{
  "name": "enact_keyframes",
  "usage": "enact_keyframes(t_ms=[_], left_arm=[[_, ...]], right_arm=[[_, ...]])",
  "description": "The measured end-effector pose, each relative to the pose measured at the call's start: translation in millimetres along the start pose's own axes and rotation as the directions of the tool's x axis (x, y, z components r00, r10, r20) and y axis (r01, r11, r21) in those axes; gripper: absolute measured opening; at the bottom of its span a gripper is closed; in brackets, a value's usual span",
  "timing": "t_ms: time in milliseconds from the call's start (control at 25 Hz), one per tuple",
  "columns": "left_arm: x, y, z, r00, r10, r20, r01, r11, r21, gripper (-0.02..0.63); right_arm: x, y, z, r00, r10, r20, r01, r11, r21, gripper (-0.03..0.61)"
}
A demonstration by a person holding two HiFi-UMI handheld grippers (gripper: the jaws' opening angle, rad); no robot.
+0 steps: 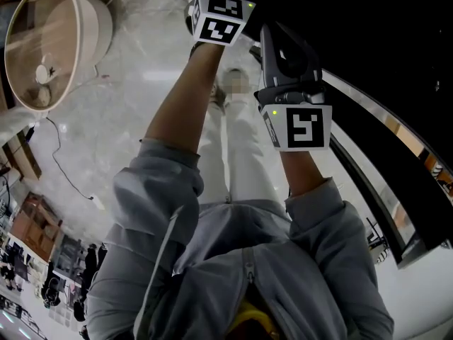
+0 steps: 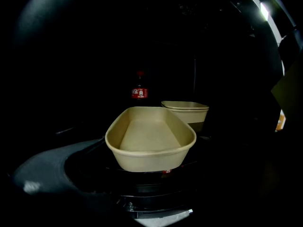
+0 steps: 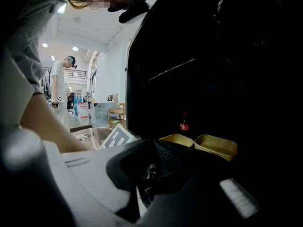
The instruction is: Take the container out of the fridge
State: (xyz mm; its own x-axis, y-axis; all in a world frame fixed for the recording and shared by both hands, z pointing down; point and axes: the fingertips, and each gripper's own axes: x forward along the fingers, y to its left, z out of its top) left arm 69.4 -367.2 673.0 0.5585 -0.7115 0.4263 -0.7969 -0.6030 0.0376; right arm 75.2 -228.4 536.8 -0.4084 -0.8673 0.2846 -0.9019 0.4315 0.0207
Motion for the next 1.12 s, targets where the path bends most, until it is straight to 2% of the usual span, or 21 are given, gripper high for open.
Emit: enact_keyframes(t_ms=[120, 200, 680, 880, 1120], left_arm=[[3, 1, -1, 1.0, 0.004, -0.007, -0.004, 1.0, -0.001, 0.561], [2, 3, -2, 1.0, 0.005, -0.009, -0.005, 1.0, 0.004, 0.526], [-21, 6, -15, 1.0, 0.013, 0.01, -0.013, 1.0, -0.007, 0.489], [-47, 0, -1, 0.998, 0.027, 0.052, -0.027, 1.0, -0.009, 0.486], [-90, -19, 12, 0.998, 0.024, 0.06, -0.024, 1.0, -0.006, 0.483]], right_arm=[[-1, 2, -1, 1.0, 0.004, -0.001, -0.004, 1.0, 0.004, 0.0], [0, 2, -2, 1.0, 0.008, 0.002, -0.008, 1.0, 0.006, 0.0], [5, 11, -9, 1.0, 0.0, 0.0, 0.0, 1.0, 0.004, 0.0], [-1, 11, -3, 1.0, -0.012, -0.005, 0.012, 1.0, 0.0, 0.0], [-16, 6, 17, 0.999, -0.037, -0.001, 0.037, 0.999, -0.009, 0.001]])
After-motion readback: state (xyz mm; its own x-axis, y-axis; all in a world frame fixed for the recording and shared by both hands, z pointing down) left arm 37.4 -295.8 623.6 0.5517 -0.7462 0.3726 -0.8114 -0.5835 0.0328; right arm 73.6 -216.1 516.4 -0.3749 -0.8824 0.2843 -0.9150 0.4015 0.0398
